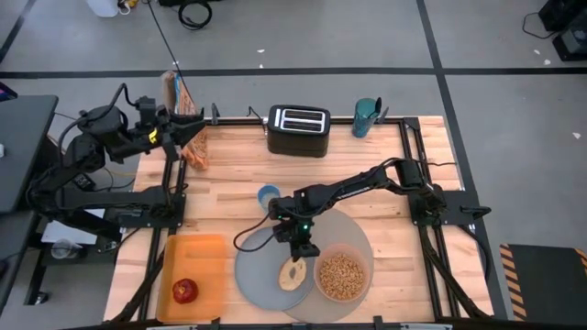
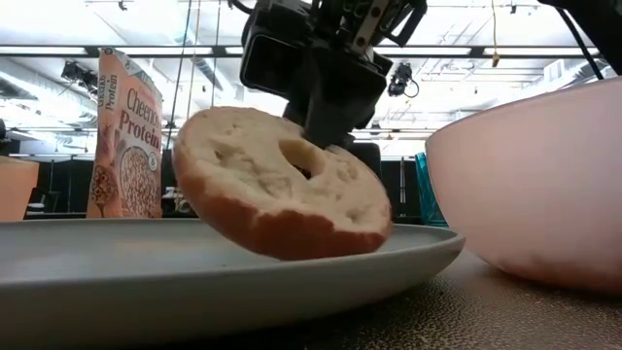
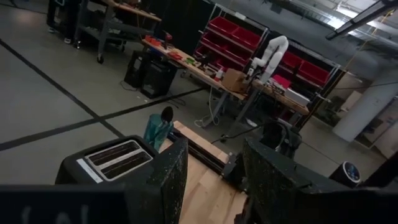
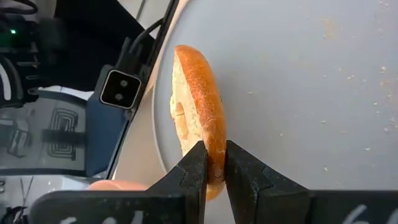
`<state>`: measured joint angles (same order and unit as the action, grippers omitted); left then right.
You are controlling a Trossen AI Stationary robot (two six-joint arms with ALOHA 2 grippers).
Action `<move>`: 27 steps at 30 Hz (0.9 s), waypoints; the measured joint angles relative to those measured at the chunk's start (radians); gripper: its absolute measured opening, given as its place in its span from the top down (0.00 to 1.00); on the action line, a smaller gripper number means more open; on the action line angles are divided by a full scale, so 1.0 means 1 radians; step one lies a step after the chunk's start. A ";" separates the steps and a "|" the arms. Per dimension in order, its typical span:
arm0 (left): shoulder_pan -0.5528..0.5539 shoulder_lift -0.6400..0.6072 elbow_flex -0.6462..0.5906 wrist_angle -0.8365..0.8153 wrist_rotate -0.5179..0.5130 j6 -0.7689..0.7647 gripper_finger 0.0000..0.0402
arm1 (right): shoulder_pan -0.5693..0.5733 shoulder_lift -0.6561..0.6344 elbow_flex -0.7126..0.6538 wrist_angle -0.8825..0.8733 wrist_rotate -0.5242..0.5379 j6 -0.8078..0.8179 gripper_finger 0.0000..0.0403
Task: Arrange a breakfast setting
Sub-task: Put the toasted bread from the toaster oven on the blue plate, then put the red apple from the orange bin on the blue plate
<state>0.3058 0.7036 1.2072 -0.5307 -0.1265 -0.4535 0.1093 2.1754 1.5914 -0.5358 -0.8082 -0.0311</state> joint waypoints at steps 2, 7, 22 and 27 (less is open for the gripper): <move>0.000 -0.001 0.000 0.001 0.001 0.000 0.60 | 0.000 0.000 0.000 -0.010 0.004 -0.017 0.86; 0.000 -0.003 0.000 0.001 0.000 0.001 0.60 | 0.001 0.000 0.000 -0.032 0.007 -0.033 0.86; -0.018 0.041 0.160 -0.204 0.074 0.099 0.60 | -0.060 -0.014 0.110 -0.260 0.109 -0.022 0.65; -0.018 0.110 0.345 -0.531 0.282 0.008 0.60 | -0.095 -0.046 0.210 -0.418 0.195 -0.032 0.64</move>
<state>0.2874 0.8133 1.5517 -1.0620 0.1558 -0.4459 0.0148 2.1295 1.8013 -0.9535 -0.6133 -0.0627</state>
